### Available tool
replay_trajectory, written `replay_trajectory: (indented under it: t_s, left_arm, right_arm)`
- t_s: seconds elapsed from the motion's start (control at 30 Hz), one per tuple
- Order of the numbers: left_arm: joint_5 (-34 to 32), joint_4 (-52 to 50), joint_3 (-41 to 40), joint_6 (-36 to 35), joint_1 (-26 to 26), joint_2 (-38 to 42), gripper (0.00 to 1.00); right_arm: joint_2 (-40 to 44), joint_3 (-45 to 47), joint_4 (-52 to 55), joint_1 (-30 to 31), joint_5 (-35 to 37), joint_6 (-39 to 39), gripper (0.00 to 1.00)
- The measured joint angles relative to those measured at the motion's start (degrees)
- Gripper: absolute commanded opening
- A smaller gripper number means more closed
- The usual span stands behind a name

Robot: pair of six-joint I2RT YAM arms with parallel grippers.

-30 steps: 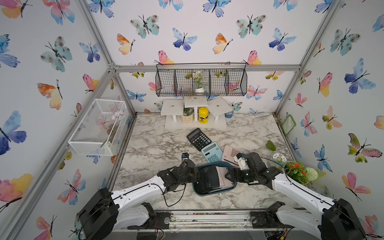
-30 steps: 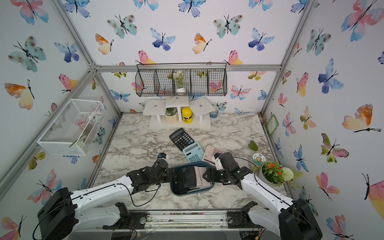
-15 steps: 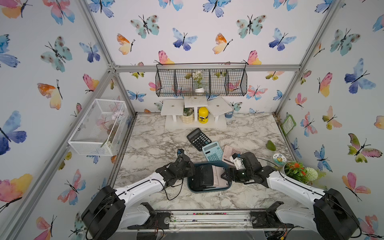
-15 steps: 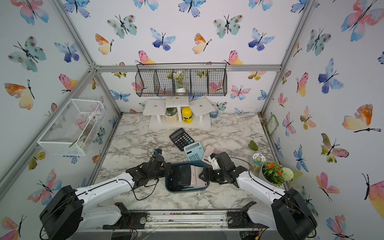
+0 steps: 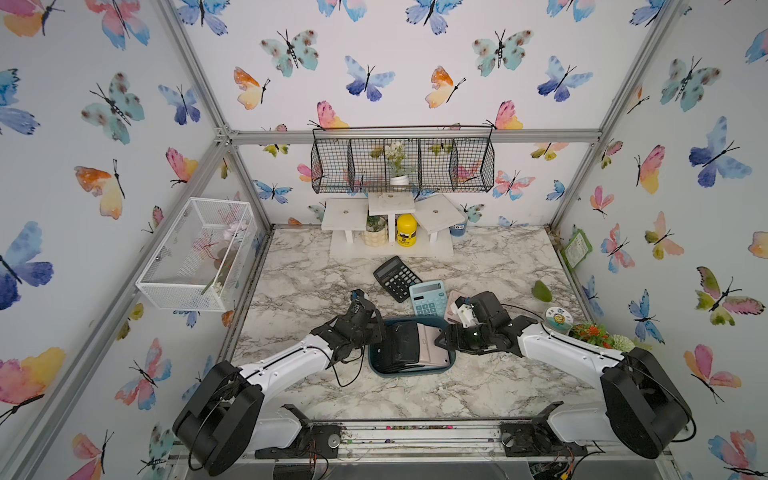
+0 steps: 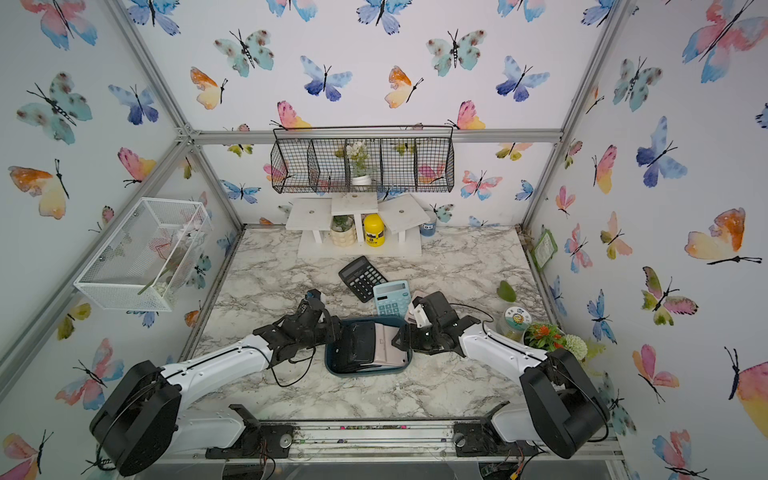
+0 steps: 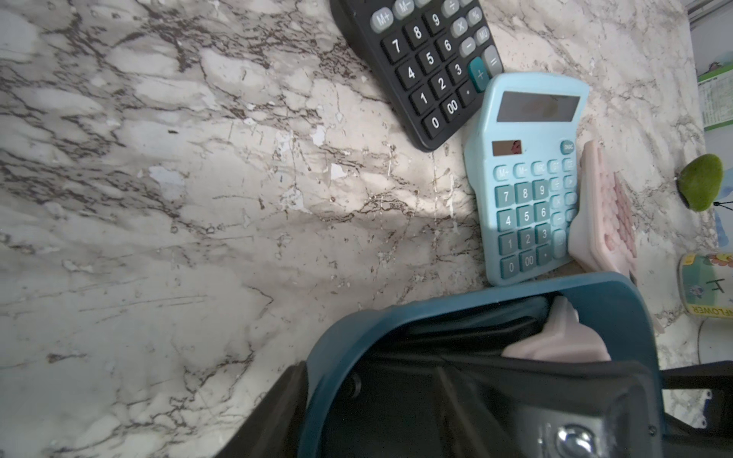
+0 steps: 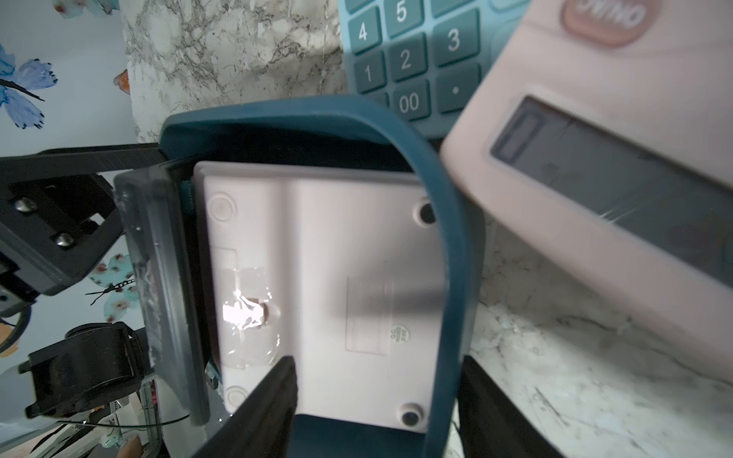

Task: Put the calculator in the storage box
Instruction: Move the storage box to the center of the board.

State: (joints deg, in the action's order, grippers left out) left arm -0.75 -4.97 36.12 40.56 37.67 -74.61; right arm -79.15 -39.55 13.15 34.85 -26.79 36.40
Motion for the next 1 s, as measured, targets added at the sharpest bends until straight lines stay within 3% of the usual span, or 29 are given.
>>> replay_trajectory:
  t_s: [0.53,0.77,1.0]
  left_arm:
    - [0.15,1.79,6.71,-3.43,-5.05,-9.18,0.57]
    - [1.09,2.58,6.14,-3.56,-5.07,-8.63,0.61]
    - [4.61,3.89,3.10,-3.13,-4.61,-6.12,0.62]
  right_arm:
    - [-10.88,-12.48,4.87,-0.44,3.23,-3.13,0.65]
    - [-10.56,-11.80,3.98,-0.52,3.37,-3.41,0.65]
    - [-4.33,-5.11,1.18,-0.46,1.81,-2.19,0.65]
